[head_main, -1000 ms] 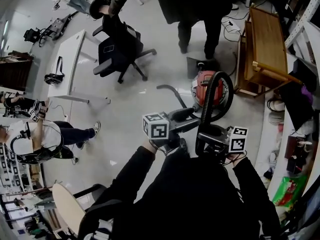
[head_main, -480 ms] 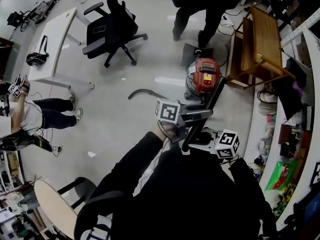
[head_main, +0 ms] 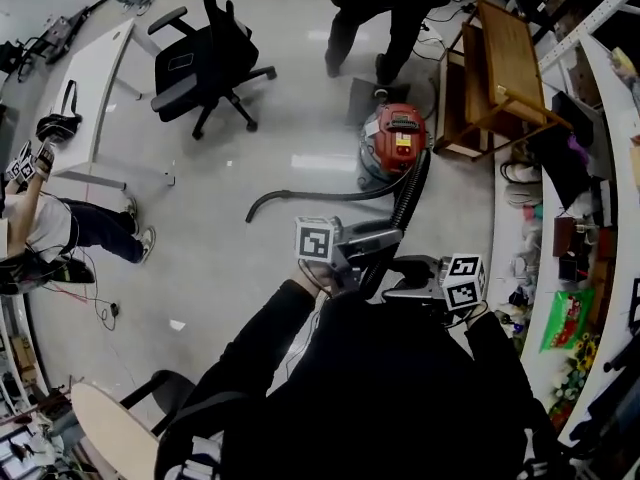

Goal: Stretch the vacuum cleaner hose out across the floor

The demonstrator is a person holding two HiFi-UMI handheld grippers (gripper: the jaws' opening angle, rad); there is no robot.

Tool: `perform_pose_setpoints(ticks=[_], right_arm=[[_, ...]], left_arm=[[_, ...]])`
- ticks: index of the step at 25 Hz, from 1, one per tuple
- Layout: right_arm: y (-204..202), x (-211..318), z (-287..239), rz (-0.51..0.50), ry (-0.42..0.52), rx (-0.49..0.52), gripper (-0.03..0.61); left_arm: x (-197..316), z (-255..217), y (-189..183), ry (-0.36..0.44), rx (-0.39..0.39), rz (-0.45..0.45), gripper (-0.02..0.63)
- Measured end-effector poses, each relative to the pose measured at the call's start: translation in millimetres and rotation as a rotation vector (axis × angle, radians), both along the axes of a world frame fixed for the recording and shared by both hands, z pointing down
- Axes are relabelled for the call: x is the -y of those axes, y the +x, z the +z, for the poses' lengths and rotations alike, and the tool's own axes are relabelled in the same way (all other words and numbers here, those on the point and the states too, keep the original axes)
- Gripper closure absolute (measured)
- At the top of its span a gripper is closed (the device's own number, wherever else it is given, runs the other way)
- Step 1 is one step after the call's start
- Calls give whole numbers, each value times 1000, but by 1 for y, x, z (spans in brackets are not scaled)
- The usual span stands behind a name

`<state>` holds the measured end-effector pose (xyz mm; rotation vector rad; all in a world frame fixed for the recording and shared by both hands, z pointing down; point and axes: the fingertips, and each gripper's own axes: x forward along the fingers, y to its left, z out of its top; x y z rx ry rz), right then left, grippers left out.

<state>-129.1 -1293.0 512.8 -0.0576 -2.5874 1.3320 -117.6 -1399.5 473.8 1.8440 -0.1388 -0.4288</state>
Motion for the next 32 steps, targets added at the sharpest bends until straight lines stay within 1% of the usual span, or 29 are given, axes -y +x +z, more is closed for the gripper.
perform_pose_setpoints(ticks=[2, 3, 4, 5, 6, 8, 9, 10, 11, 13, 16, 18, 20, 21, 22, 23, 24, 25, 26, 27, 28, 29, 30, 32], right_arm=[[36, 34, -20, 235, -162, 155, 247], [57, 55, -24, 354, -227, 215, 247], [76, 73, -27, 445, -275, 266, 247], [90, 85, -30, 497, -303, 313, 247], [98, 92, -36, 511, -312, 356, 247], [103, 92, -51, 460, -304, 421, 238], [103, 88, -56, 426, -307, 437, 227], [104, 82, -58, 401, -315, 443, 210], [106, 76, -56, 383, -325, 442, 212], [110, 61, -48, 347, -346, 431, 213], [117, 31, -34, 286, -408, 418, 223], [126, 11, -33, 265, -433, 452, 236], [133, -6, -40, 255, -427, 499, 252], [137, -14, -44, 255, -418, 519, 269], [140, -21, -48, 256, -408, 534, 284], [143, -29, -51, 258, -399, 545, 299], [145, -35, -54, 262, -393, 552, 313], [146, -42, -56, 268, -390, 552, 314], [145, -50, -57, 273, -388, 547, 314], [140, -58, -59, 273, -379, 544, 314], [133, -68, -62, 264, -365, 544, 314], [123, -78, -66, 252, -350, 541, 314], [112, -90, -67, 240, -339, 529, 314], [91, -114, -65, 217, -313, 479, 314]], left_arm=[[-12, -4, 2, 11, -19, -11, 400], [-20, -6, 7, 22, -14, -10, 400], [-29, -7, 14, 37, 2, -2, 401], [-39, -8, 23, 53, 28, 10, 402], [-50, -8, 36, 71, 60, 27, 402], [-74, -7, 67, 102, 131, 64, 402], [-85, -5, 82, 109, 163, 73, 402], [-95, -2, 94, 106, 190, 70, 402], [-102, 1, 102, 94, 213, 56, 402], [-118, 8, 112, 85, 270, 36, 404], [-151, 24, 126, 127, 409, 59, 407], [-172, 30, 137, 159, 492, 76, 407], [-191, 30, 143, 202, 553, 99, 407], [-201, 27, 144, 219, 555, 115, 406], [-208, 20, 143, 225, 525, 128, 405], [-213, 11, 138, 213, 462, 127, 384], [-213, 1, 130, 185, 376, 104, 360], [-209, -7, 117, 150, 287, 61, 344], [-203, -12, 100, 115, 219, 7, 341], [-196, -13, 83, 82, 183, -46, 337], [-190, -10, 67, 49, 177, -87, 327], [-186, -5, 56, 17, 183, -110, 319], [-184, 0, 49, -10, 185, -112, 308], [-181, 1, 53, -45, 145, -62, 270]])
